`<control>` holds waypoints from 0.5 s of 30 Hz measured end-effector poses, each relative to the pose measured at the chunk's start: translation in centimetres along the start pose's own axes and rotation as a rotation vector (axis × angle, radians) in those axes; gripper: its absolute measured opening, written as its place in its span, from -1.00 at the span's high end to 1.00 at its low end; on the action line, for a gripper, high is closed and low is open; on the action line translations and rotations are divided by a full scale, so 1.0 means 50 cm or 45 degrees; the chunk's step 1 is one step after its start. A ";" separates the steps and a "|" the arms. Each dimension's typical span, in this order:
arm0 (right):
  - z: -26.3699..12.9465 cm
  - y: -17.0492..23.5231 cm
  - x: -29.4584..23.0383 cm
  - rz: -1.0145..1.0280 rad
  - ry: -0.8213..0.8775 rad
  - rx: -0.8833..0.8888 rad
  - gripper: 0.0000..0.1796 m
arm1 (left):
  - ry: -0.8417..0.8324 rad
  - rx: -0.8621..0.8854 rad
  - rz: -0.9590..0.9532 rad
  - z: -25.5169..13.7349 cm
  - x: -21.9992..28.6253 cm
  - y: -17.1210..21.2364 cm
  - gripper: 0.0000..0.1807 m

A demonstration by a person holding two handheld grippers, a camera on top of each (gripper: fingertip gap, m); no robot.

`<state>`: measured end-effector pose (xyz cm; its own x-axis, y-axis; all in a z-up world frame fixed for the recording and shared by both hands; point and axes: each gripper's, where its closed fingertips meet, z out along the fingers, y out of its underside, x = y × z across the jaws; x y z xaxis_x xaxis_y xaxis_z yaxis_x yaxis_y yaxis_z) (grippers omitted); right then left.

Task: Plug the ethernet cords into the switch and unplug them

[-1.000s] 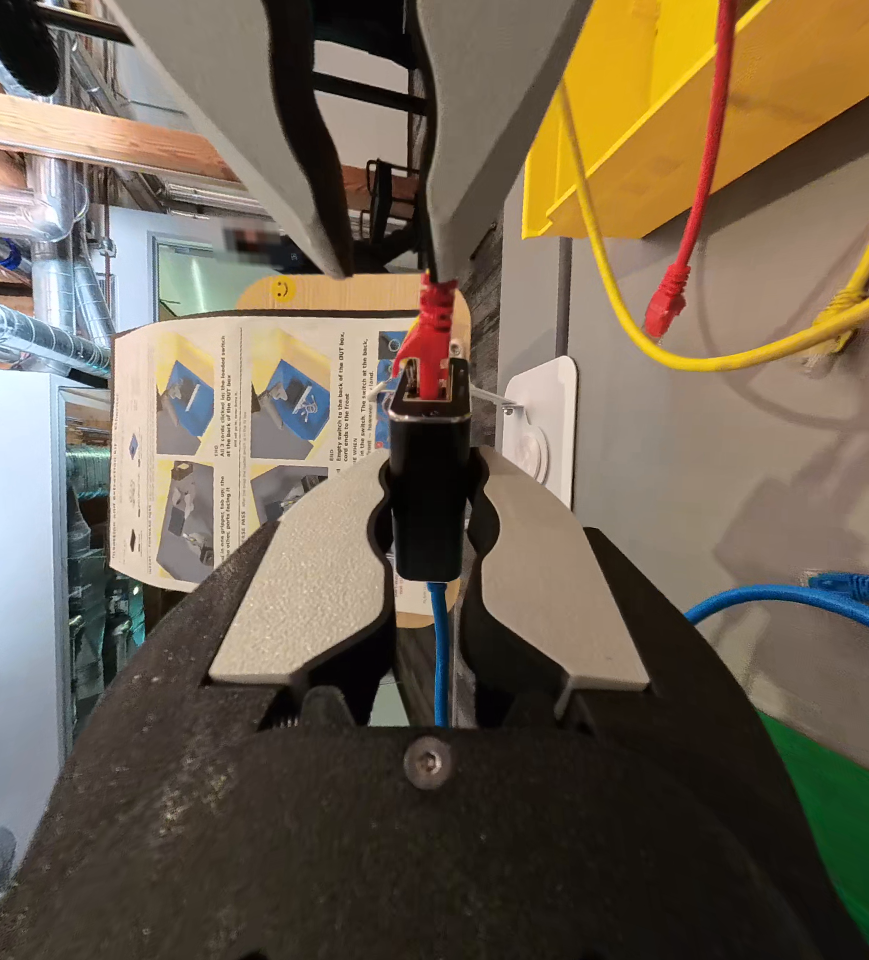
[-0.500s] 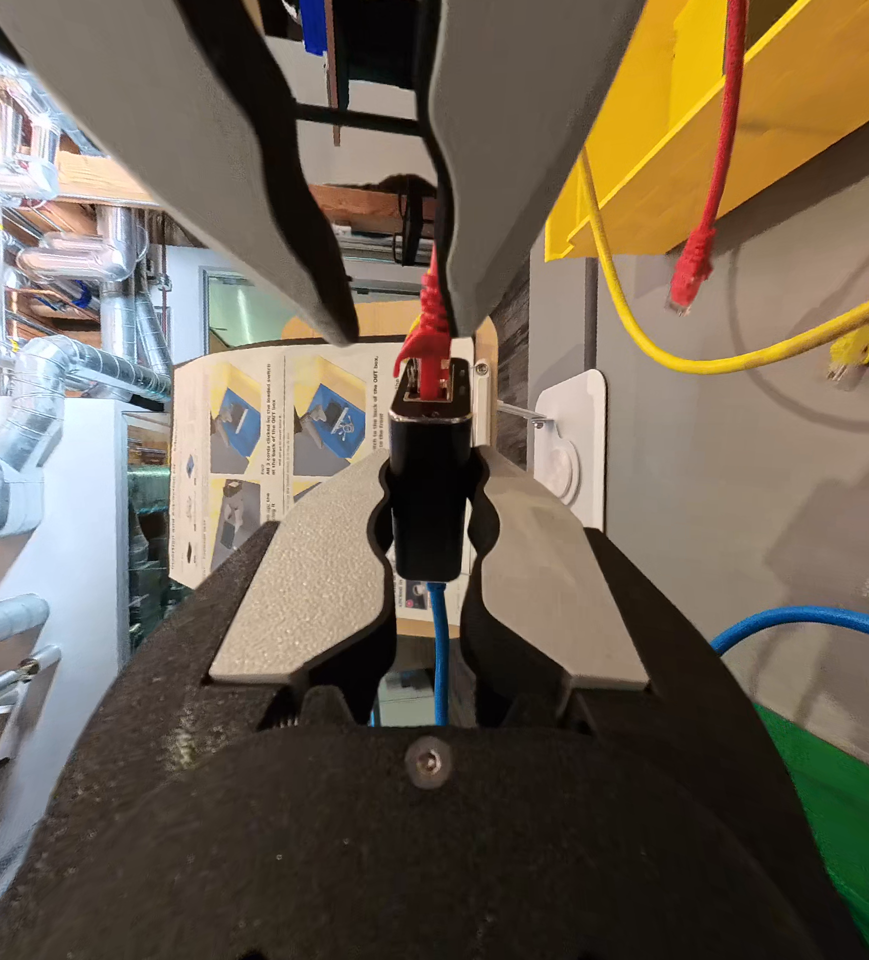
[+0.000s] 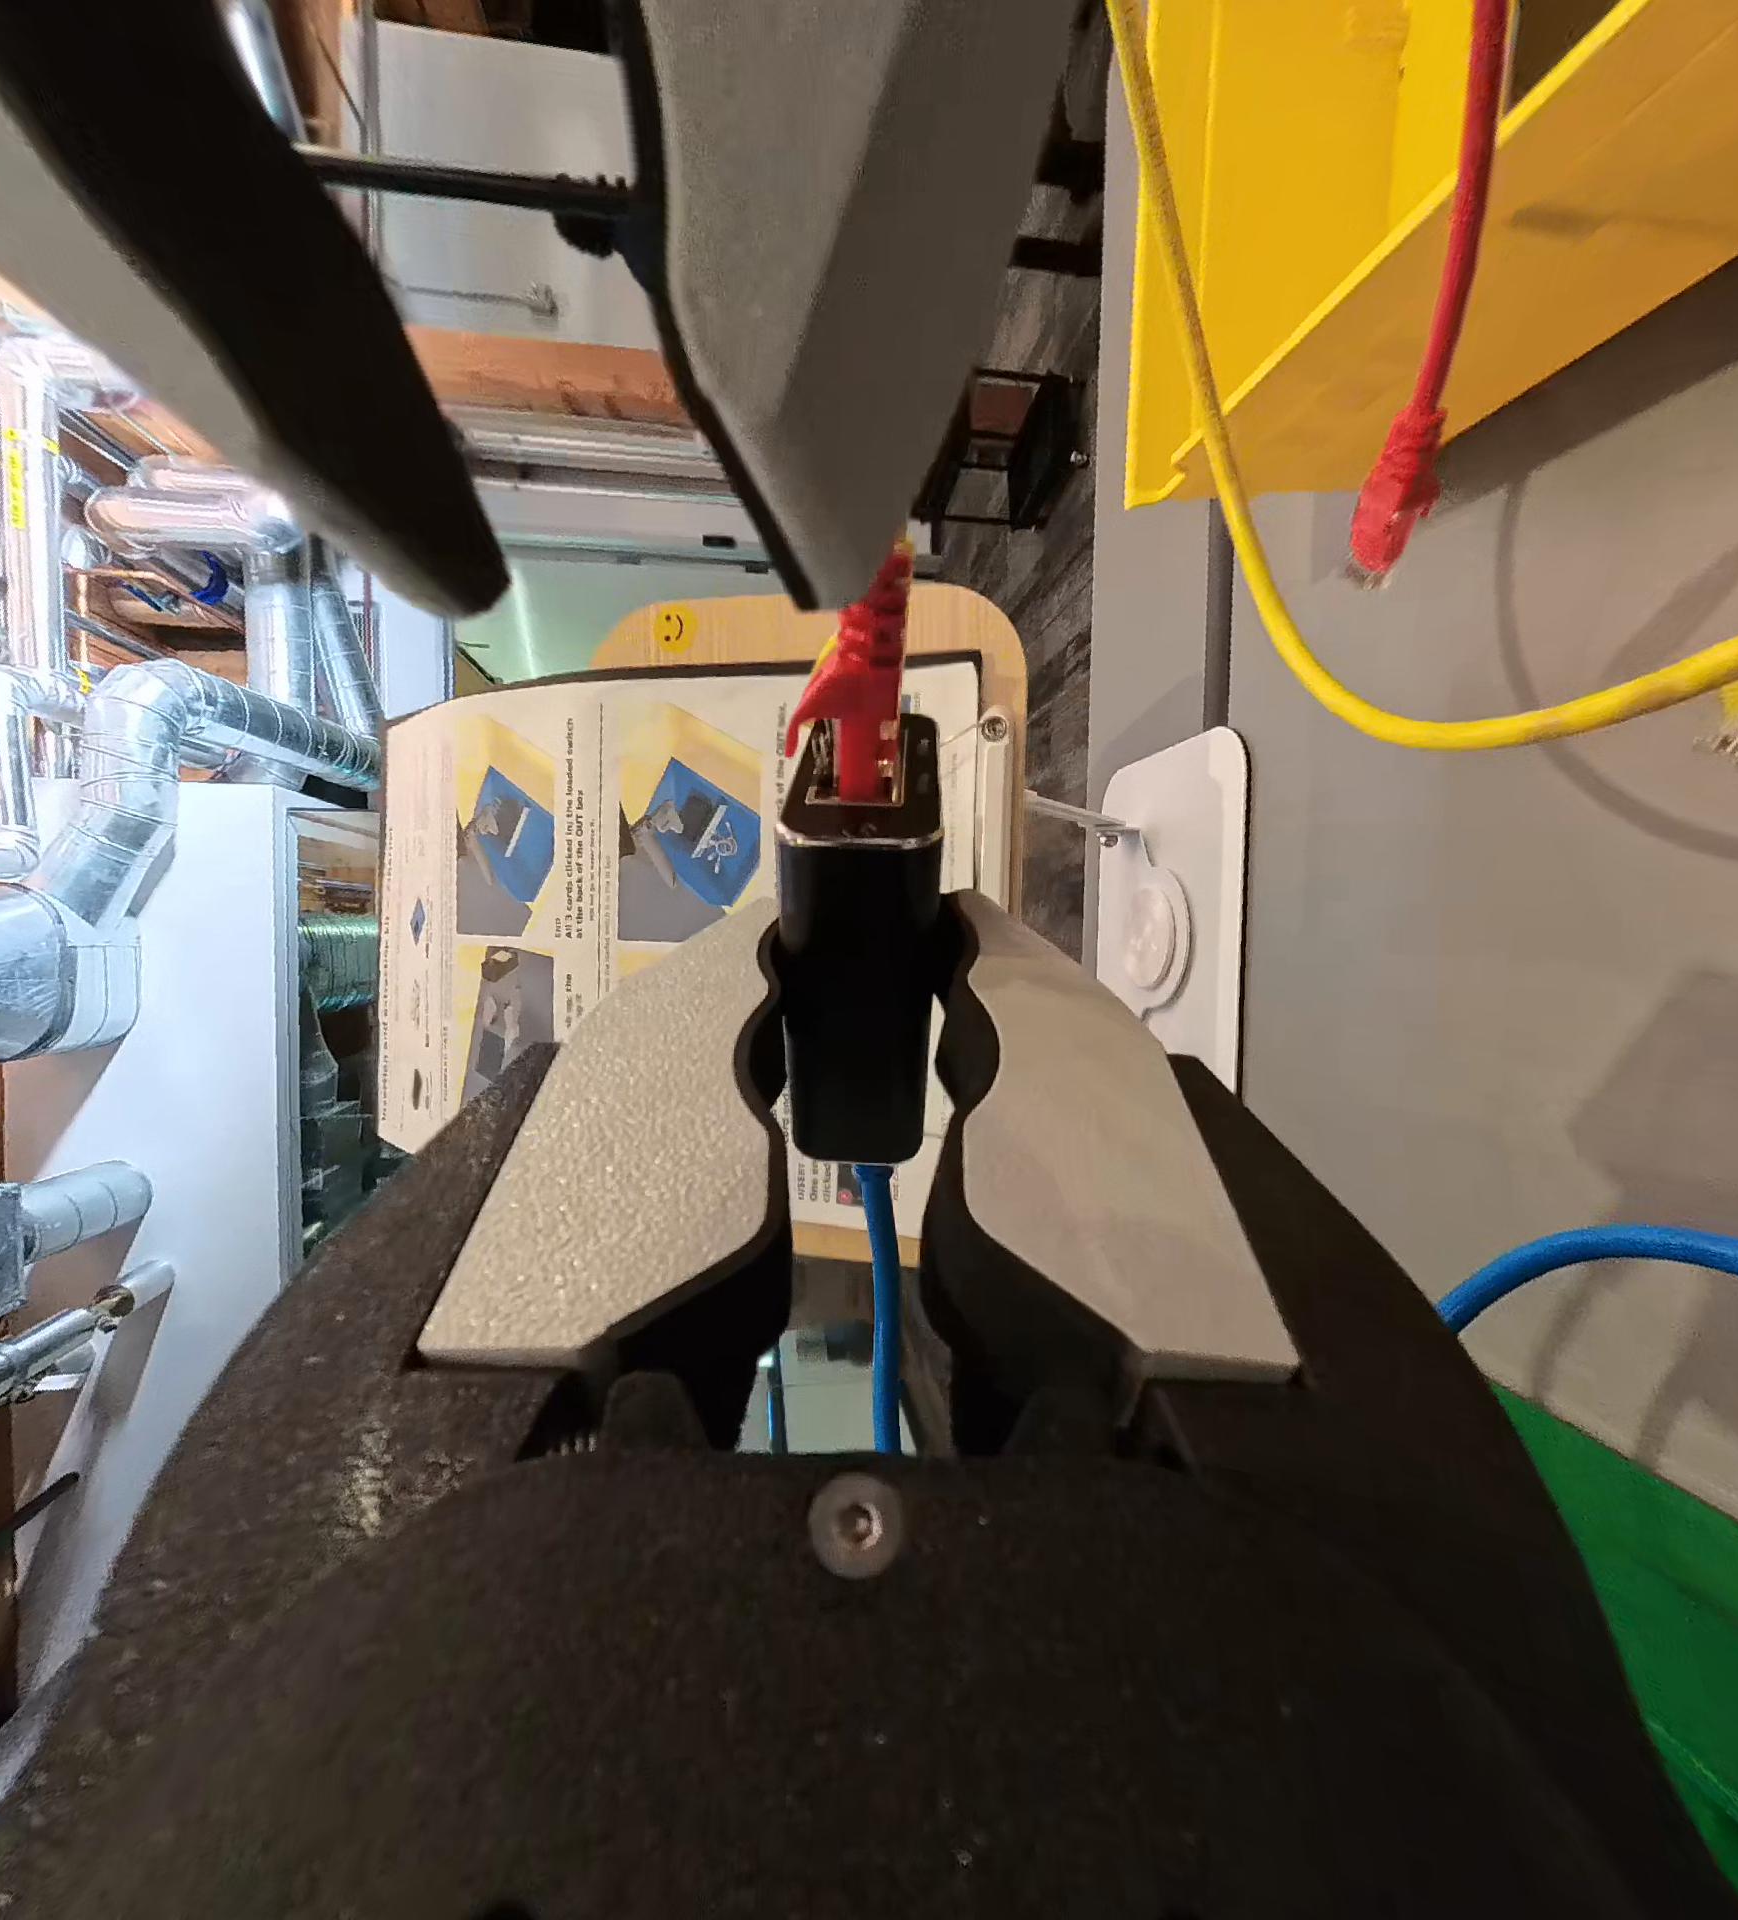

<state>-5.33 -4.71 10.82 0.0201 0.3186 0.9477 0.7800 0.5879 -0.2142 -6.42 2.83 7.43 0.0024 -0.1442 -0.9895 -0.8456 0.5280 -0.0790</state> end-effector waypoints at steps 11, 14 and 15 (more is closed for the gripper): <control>0.025 0.054 -0.019 -0.147 -0.028 -0.175 0.61 | 0.028 0.050 0.042 -0.005 0.012 -0.027 0.73; 0.028 0.060 -0.029 -0.130 -0.072 -0.198 0.63 | 0.030 0.039 0.059 -0.004 0.014 -0.028 0.73; 0.030 0.064 -0.031 -0.120 -0.081 -0.216 0.66 | 0.025 0.034 0.065 -0.004 0.013 -0.028 0.73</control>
<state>-3.80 -2.21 8.30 -0.0933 0.3180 0.9435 0.8709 0.4853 -0.0774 -5.34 1.81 6.90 -0.0512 -0.1326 -0.9898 -0.8297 0.5574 -0.0317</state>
